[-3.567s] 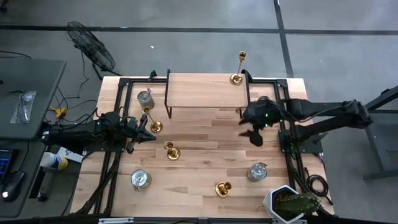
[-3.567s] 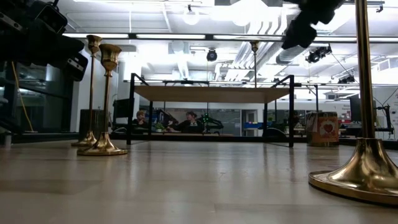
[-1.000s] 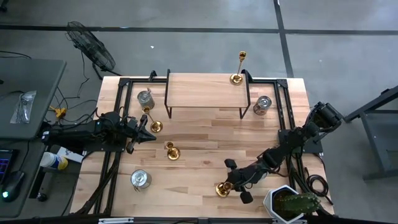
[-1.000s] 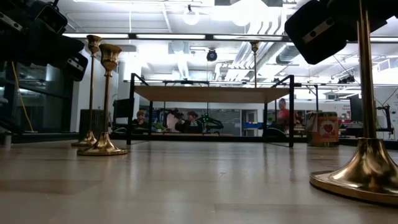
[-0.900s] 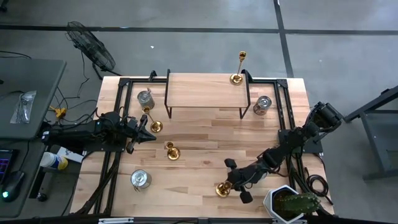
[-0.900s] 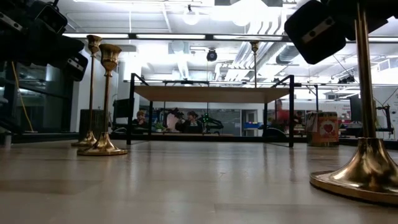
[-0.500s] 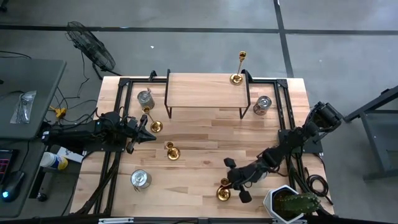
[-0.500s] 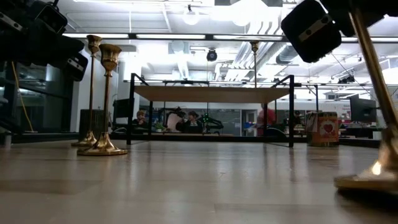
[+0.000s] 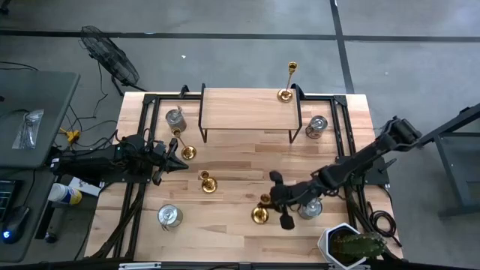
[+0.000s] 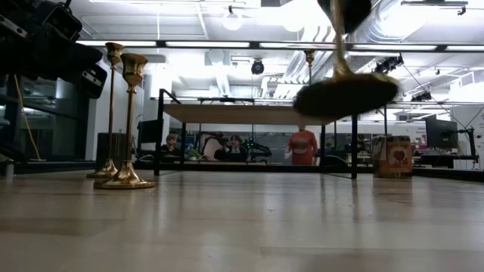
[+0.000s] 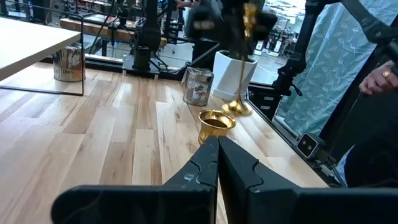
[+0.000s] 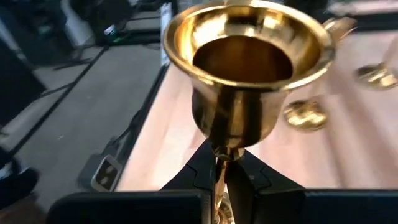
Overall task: Pick & Place candle stick holders
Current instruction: Align the gold candle holder on the shelf with the gold candle holder
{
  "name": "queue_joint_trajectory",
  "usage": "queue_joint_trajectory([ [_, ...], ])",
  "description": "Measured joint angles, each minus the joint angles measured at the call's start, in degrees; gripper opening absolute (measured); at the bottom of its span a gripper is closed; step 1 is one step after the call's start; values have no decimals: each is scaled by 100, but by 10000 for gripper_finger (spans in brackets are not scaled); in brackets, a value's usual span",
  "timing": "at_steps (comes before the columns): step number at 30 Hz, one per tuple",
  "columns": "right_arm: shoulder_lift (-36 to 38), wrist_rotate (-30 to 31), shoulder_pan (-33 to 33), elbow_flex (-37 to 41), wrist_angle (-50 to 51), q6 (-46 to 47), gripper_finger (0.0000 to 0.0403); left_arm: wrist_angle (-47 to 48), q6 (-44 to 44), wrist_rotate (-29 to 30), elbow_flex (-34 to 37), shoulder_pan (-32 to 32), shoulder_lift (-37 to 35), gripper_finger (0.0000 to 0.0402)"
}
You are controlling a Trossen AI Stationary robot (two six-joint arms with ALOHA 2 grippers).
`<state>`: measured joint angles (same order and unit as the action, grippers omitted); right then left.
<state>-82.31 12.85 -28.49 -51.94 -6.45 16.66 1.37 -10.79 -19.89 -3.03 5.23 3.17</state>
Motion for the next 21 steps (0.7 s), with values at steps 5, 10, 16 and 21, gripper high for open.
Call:
queue_joint_trajectory([
  [5, 507, 212, 357, -224, 695, -161, 13, 2, 0, 1, 2, 2, 1, 0],
  [10, 1076, 206, 884, -233, 1173, -196, 14, 0, -1, 1, 1, 2, 0, 0],
  [16, 1644, 205, 1657, -234, 1554, -198, 14, 0, -2, 1, 2, 2, 0, 0],
  [21, 2102, 204, 2433, -236, 1921, -198, 12, 0, 0, 1, 2, 0, -1, 0],
])
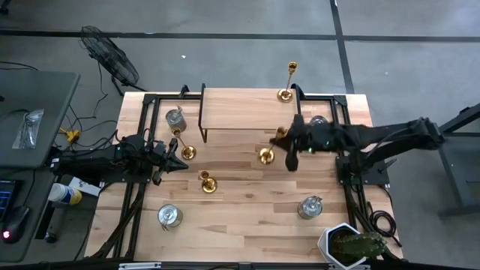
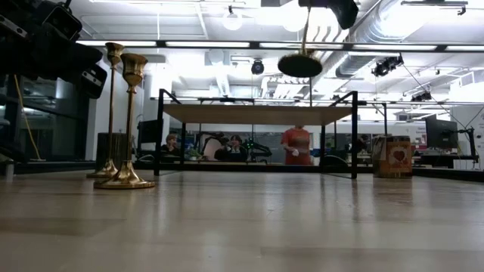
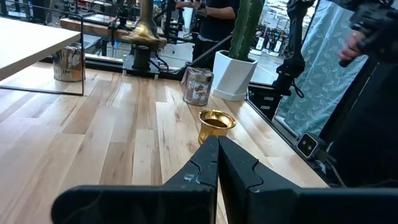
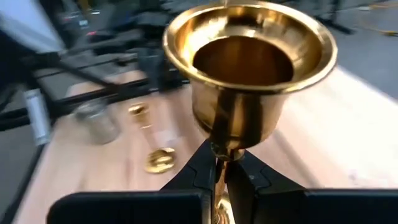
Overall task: Pick & Place candle stick holders
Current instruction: Align the gold candle holder on the shelf with the gold candle holder
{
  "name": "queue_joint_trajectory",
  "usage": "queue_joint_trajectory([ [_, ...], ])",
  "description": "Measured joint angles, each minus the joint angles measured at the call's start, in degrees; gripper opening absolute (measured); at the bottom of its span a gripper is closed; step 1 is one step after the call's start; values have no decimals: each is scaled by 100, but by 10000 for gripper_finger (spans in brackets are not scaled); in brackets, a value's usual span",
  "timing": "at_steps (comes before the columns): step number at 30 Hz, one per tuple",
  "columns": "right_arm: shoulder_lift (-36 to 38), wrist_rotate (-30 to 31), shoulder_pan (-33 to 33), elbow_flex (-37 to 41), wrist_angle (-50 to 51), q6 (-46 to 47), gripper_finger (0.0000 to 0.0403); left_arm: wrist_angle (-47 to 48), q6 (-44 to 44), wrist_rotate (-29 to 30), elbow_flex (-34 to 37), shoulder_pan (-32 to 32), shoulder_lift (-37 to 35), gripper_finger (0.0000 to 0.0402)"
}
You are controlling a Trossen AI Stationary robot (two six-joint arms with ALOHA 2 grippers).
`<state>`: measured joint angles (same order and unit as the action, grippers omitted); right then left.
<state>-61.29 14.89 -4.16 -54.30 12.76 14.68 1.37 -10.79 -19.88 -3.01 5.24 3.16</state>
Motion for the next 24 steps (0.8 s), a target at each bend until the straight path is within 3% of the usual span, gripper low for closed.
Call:
queue_joint_trajectory([
  [10, 466, 0, 1112, 0, 238, -581, 12, 0, -2, 0, 0, 0, 0, 0],
  [24, 100, 0, 2180, -767, 1451, -425, 12, -7, 0, -2, -1, 1, 1, 0],
])
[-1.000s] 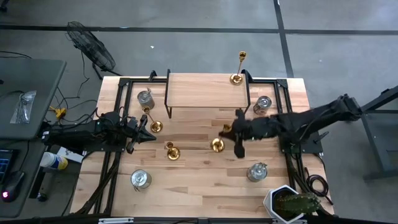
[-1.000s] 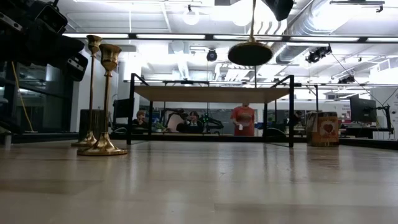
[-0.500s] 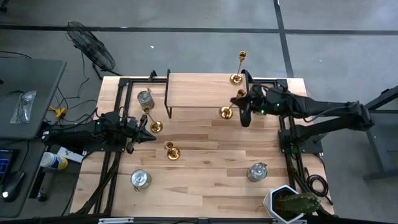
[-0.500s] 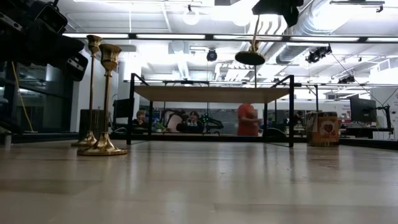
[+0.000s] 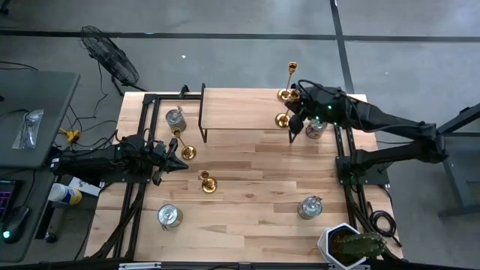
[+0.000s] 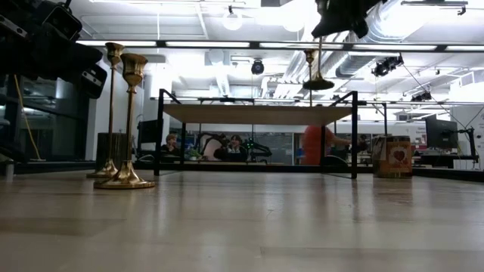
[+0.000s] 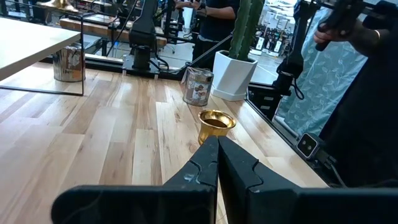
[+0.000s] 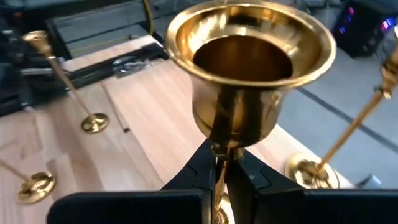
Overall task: Pick & Place candle stick holders
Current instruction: Align the gold candle holder on the shelf with the gold candle holder
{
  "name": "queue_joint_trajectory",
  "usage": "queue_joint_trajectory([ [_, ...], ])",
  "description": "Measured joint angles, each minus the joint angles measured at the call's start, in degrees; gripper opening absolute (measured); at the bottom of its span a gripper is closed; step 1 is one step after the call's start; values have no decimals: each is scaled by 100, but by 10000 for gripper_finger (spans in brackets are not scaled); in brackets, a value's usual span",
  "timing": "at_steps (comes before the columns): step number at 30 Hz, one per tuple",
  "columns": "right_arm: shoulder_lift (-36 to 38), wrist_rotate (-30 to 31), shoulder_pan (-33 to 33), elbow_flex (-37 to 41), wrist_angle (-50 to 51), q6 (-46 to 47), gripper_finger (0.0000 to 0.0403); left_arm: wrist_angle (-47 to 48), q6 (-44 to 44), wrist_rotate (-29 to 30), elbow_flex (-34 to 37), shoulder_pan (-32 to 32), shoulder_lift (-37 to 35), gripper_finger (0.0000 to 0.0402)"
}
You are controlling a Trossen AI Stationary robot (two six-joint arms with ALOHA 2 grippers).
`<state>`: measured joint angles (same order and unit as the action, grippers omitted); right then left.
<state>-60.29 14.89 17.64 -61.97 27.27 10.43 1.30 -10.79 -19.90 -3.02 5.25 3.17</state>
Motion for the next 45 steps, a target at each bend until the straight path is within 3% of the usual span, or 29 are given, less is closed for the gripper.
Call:
queue_joint_trajectory([
  [24, -649, 16, 954, 8, 42, 300, 11, -26, -1, -2, 1, 1, 0, 0],
  [45, -645, 154, 991, 8, 192, 346, 11, -28, -1, 0, 2, 0, 0, 0],
])
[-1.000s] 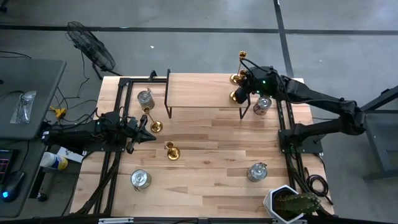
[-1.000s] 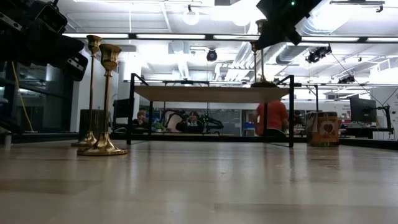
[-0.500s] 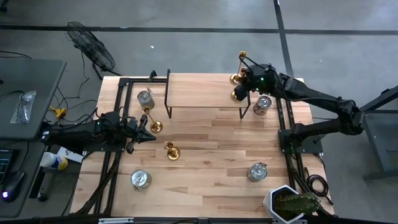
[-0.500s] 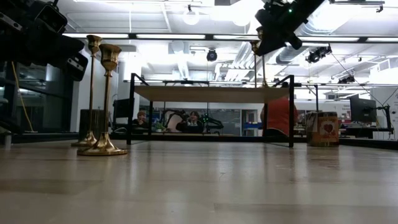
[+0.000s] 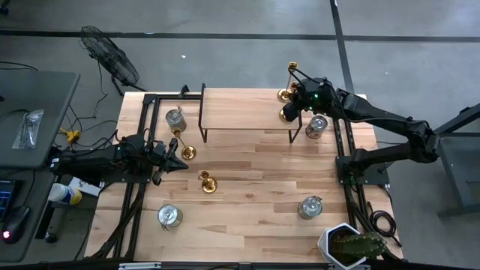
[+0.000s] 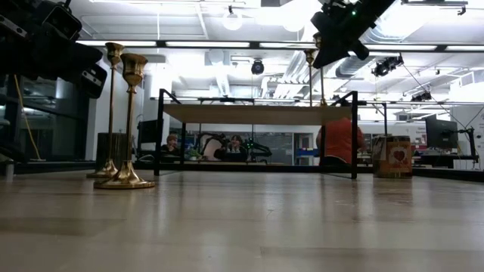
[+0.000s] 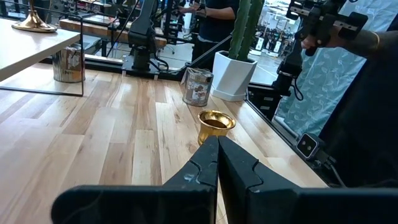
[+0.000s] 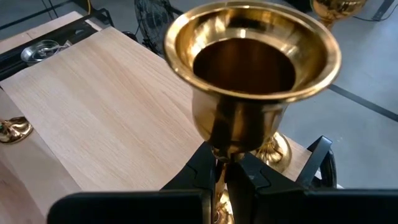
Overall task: Pick & Place candle stick holders
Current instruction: Align the gold candle holder on the shelf with the gold candle holder, then put the gold candle holder on the shelf
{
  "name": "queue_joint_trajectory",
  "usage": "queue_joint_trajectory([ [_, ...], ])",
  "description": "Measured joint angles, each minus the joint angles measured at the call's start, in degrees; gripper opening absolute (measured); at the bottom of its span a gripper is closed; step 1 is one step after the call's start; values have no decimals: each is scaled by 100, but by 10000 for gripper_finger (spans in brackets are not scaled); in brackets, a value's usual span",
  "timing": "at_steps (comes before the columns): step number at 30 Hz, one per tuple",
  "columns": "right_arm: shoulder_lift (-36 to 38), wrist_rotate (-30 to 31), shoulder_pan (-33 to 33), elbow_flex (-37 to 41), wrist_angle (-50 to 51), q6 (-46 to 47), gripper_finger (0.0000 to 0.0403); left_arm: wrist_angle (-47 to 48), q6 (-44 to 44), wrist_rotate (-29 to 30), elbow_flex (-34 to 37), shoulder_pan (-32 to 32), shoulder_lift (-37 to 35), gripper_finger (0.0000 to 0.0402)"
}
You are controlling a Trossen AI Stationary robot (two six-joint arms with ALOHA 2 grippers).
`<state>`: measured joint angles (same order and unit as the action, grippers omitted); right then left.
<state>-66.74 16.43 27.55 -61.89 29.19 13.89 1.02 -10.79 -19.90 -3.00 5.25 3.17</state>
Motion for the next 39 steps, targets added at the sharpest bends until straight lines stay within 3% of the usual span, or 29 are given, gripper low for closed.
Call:
queue_joint_trajectory([
  [27, -2, -52, -2, 0, 29, -20, 31, -2, -1, 2, -1, -2, 0, 0],
  [32, -2, -50, -2, 0, 15, -7, 67, -2, -2, 2, -1, -1, 1, 0],
  [39, -2, -24, -2, 0, -44, 216, 157, -3, -1, 2, -1, -2, 0, 0],
])
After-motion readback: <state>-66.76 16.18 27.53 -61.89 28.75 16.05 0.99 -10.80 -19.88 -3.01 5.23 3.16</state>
